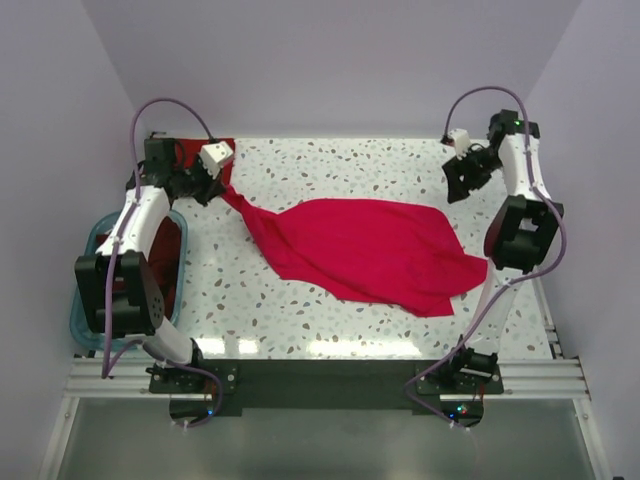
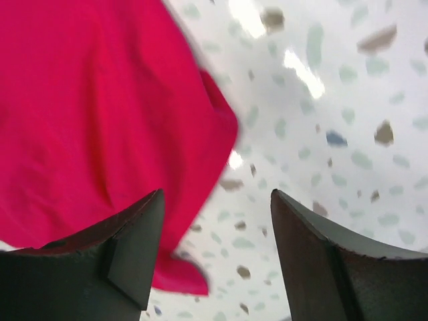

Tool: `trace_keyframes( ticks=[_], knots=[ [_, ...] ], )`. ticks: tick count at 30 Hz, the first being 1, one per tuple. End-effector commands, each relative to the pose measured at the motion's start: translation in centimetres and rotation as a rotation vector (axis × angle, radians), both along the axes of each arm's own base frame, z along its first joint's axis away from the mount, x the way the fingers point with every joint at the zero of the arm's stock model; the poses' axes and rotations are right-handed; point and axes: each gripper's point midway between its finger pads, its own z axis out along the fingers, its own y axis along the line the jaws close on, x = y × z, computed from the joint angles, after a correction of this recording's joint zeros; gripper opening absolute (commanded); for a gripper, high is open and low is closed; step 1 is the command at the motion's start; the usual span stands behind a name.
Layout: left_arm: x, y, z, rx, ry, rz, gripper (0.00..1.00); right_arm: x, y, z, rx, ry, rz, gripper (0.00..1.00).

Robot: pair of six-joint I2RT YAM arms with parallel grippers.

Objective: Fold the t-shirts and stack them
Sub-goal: Flatten the tshirt out

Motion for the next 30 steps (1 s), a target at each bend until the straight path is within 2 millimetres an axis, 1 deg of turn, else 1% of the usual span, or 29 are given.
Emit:
trace_keyframes(
  ticks=[1, 2, 3, 5, 7, 8, 9, 11, 12, 13, 14, 16, 18, 22, 24, 25, 26, 27, 28, 29, 30],
  knots=[
    [1.3, -0.8, 1.2, 0.001, -0.042, -0.019, 0.0, 2.6, 7.0, 2.2, 0.148, -0.07, -0.033, 0.68],
    [1.4, -0.9, 1.3, -0.002, -0.04, -0.018, 0.0, 2.8, 8.5, 1.6, 0.146, -0.069, -0.005, 0.69],
    [1.6, -1.0, 1.2, -0.004, -0.04, -0.02, 0.0, 3.5, 8.9, 0.7, 0.144, -0.072, 0.003, 0.69],
    [1.8, -1.1, 1.2, -0.001, -0.037, -0.02, 0.0, 3.5, 10.3, -0.3, 0.145, -0.055, 0.035, 0.69],
    [2.0, -1.3, 1.2, -0.002, -0.037, -0.02, 0.0, 3.4, 10.9, -1.6, 0.143, -0.038, 0.052, 0.7],
    [2.0, -1.3, 1.3, -0.004, -0.038, -0.02, 0.0, 2.8, 11.3, -2.5, 0.137, -0.017, 0.065, 0.7],
    [2.0, -1.3, 1.1, -0.004, -0.035, -0.02, 0.0, 3.4, 11.5, -2.7, 0.13, -0.046, 0.071, 0.7],
    [1.9, -1.4, 1.1, -0.005, -0.032, -0.02, 0.0, 3.3, 11.6, -3.8, 0.117, -0.041, 0.069, 0.7],
    [1.9, -1.6, 0.9, -0.004, -0.029, -0.022, 0.0, 3.5, 12.4, -4.2, 0.1, -0.05, 0.088, 0.7],
    [1.8, -1.6, 0.9, -0.004, -0.029, -0.022, 0.0, 3.6, 12.5, -4.4, 0.092, -0.055, 0.089, 0.7],
    [1.7, -1.7, 0.9, -0.006, -0.027, -0.023, 0.0, 3.7, 12.5, -5.1, 0.083, -0.065, 0.091, 0.7],
    [1.6, -1.8, 0.7, -0.006, -0.029, -0.025, 0.0, 3.8, 12.1, -6.1, 0.062, -0.068, 0.081, 0.7],
    [1.5, -1.9, 0.6, -0.004, -0.027, -0.027, 0.0, 4.0, 11.9, -6.6, 0.049, -0.071, 0.082, 0.69],
    [1.3, -2.3, 0.1, -0.005, -0.019, -0.034, 0.0, 3.5, 11.3, -8.5, 0.013, -0.029, 0.087, 0.67],
    [1.4, -2.4, 0.2, -0.006, -0.022, -0.037, 0.0, 2.9, 11.3, -8.6, 0.017, -0.007, 0.107, 0.41],
    [1.5, -2.4, 0.3, -0.003, -0.029, -0.039, 0.0, 2.8, 11.4, -8.2, 0.023, -0.005, 0.115, 0.29],
    [1.5, -2.4, 0.4, -0.003, -0.031, -0.039, 0.0, 2.3, 11.7, -7.0, 0.043, -0.007, 0.13, 0.08],
    [1.6, -2.4, 0.5, -0.004, -0.036, -0.04, 0.0, 2.1, 11.8, -6.1, 0.048, -0.019, 0.139, 0.0],
    [1.6, -2.5, 0.6, -0.007, -0.035, -0.04, 0.0, 1.3, 12.0, -5.5, 0.057, -0.024, 0.15, 0.0],
    [1.6, -2.5, 0.6, -0.009, -0.036, -0.042, 0.0, 1.3, 12.4, -2.5, 0.07, -0.1, 0.17, 0.0],
    [1.6, -2.6, 0.8, -0.012, -0.041, -0.044, 0.0, 0.7, 12.7, -0.9, 0.077, -0.137, 0.186, 0.0]
  ],
)
